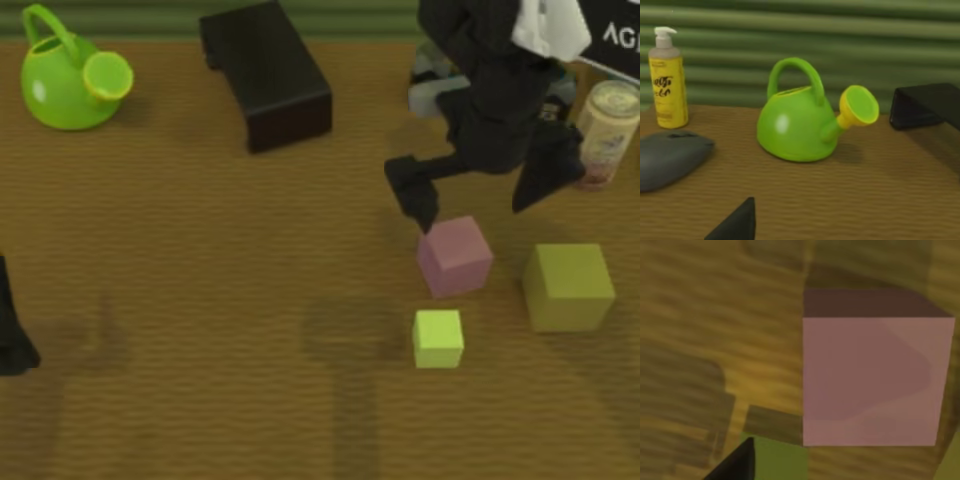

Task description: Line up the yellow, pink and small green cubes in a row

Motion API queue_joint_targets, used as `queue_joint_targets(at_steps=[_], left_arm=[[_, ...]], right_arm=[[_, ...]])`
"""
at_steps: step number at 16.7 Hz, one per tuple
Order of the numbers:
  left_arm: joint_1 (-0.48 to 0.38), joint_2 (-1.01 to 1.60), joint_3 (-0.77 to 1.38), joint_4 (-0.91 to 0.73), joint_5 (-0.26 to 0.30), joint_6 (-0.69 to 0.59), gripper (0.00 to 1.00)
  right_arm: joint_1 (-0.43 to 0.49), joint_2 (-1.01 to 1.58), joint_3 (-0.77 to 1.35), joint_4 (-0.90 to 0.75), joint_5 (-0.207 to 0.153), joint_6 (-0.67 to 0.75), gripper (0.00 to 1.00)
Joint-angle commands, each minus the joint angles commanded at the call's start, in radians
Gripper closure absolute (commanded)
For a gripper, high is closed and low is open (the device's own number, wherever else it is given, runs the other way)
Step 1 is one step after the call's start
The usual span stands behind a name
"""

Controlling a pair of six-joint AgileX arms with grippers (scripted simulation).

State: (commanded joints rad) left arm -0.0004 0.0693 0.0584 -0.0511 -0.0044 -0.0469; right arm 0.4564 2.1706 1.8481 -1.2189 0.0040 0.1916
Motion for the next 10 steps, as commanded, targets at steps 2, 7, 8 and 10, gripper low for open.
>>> queue_joint_targets(at_steps=[2,7,8,10], left_arm=[[0.017,-0.057,-0.049,0.041,0.004,0.038,0.00],[0.020,-0.069,-0.058,0.051,0.004,0.047,0.00],[0.020,-0.069,-0.058,0.051,0.004,0.047,0.00],[0.020,-0.069,-0.058,0.051,0.004,0.047,0.00]], right_arm=[[0.011,0.049,0.049,-0.024,-0.001,0.005,0.00],[0.014,0.060,0.060,-0.029,-0.001,0.006,0.00],[0.010,0.062,0.061,-0.029,-0.001,0.005,0.00],[0.011,0.066,0.046,-0.012,-0.001,0.004,0.00]])
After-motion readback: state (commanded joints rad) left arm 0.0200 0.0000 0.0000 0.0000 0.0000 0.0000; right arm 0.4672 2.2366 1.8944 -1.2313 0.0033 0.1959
